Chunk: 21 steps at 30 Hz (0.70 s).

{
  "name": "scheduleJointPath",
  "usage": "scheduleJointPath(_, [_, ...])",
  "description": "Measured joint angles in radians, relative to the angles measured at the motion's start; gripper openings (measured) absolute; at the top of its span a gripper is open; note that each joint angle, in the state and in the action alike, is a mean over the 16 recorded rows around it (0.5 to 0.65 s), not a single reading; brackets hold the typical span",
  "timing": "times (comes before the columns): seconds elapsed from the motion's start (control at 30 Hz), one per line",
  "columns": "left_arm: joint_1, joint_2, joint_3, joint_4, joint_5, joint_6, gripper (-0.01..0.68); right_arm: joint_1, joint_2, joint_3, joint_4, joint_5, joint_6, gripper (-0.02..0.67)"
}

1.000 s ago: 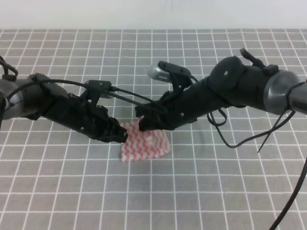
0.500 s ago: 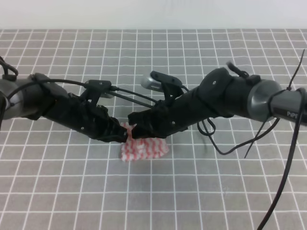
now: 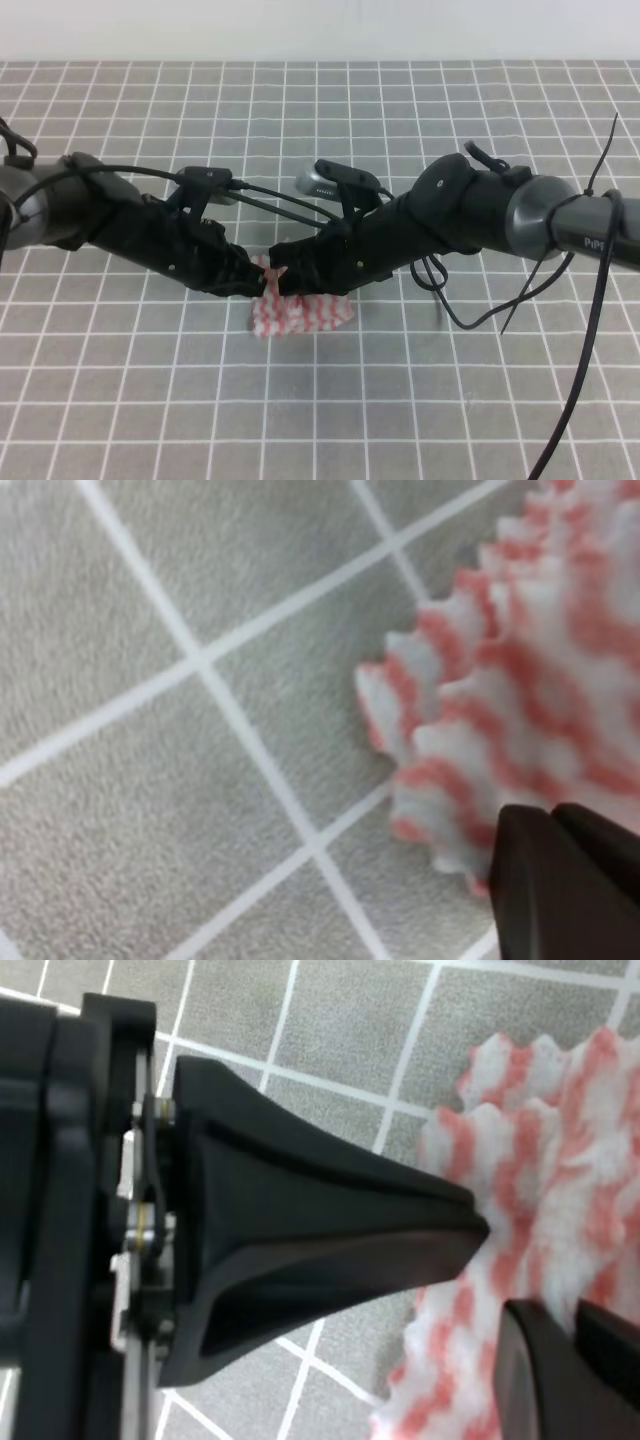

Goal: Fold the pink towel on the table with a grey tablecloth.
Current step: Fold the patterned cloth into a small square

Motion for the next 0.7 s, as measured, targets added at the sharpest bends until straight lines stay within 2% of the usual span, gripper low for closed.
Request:
scheduleJointPath(0.27, [0.017, -0.033, 0.000, 0.011, -0.012, -0.008, 0.001, 0.000, 0.000, 0.000, 0.002, -0.007, -0.003, -0.012])
scheduleJointPath(0.43, [0.037, -0.045, 0.000, 0.012, -0.015, -0.014, 0.001, 0.000, -0.001, -0.001, 0.008, 0.002, -0.009, 0.017])
scheduleJointPath(0.53, [0.048, -0.048, 0.000, 0.011, -0.015, -0.017, 0.000, 0.000, 0.000, 0.000, 0.021, 0.011, -0.015, 0.057])
scheduleJointPath(0.7, [0.060, -0.049, 0.000, 0.007, -0.016, -0.020, 0.000, 0.000, -0.001, -0.001, 0.051, 0.027, -0.028, 0.166])
